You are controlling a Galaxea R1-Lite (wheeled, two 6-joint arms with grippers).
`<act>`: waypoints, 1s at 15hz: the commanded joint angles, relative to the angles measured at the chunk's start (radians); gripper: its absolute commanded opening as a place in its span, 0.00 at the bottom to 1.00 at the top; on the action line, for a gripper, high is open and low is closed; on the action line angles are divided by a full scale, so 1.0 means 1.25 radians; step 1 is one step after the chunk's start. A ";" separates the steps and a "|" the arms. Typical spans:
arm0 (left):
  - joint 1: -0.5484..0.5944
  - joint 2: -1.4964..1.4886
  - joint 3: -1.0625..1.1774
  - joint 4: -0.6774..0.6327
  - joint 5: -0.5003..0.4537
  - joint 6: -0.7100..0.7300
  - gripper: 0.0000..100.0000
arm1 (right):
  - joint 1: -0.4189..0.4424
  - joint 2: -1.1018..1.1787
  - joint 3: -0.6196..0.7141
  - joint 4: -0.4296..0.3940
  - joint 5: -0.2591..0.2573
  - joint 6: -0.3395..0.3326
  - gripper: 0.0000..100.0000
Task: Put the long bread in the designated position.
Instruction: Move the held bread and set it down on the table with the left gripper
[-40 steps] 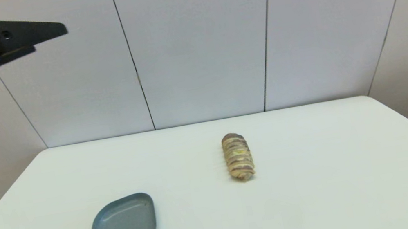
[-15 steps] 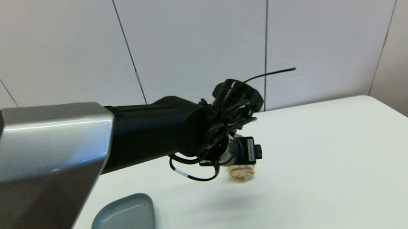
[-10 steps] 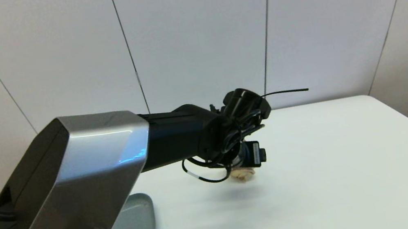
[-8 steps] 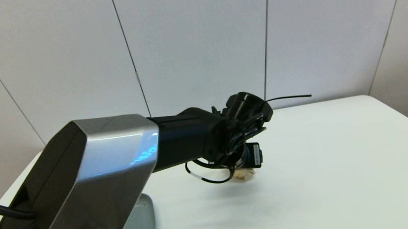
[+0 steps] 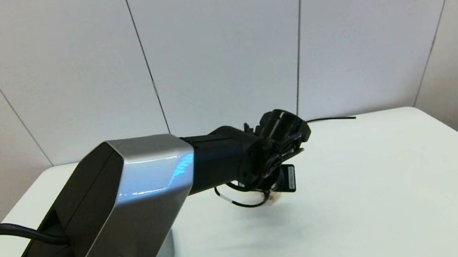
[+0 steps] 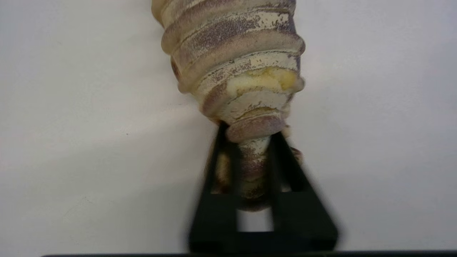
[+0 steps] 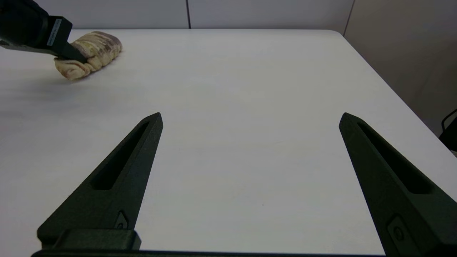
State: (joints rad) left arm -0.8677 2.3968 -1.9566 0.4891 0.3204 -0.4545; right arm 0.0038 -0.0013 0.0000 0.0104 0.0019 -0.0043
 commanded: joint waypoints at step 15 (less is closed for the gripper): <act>0.152 -0.446 0.312 -0.081 0.012 0.226 0.00 | 0.001 0.001 0.000 0.000 0.001 0.000 1.00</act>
State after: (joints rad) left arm -0.7047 1.9821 -1.7323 0.3868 0.3343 -0.1802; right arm 0.0038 -0.0013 0.0000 0.0109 0.0019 -0.0038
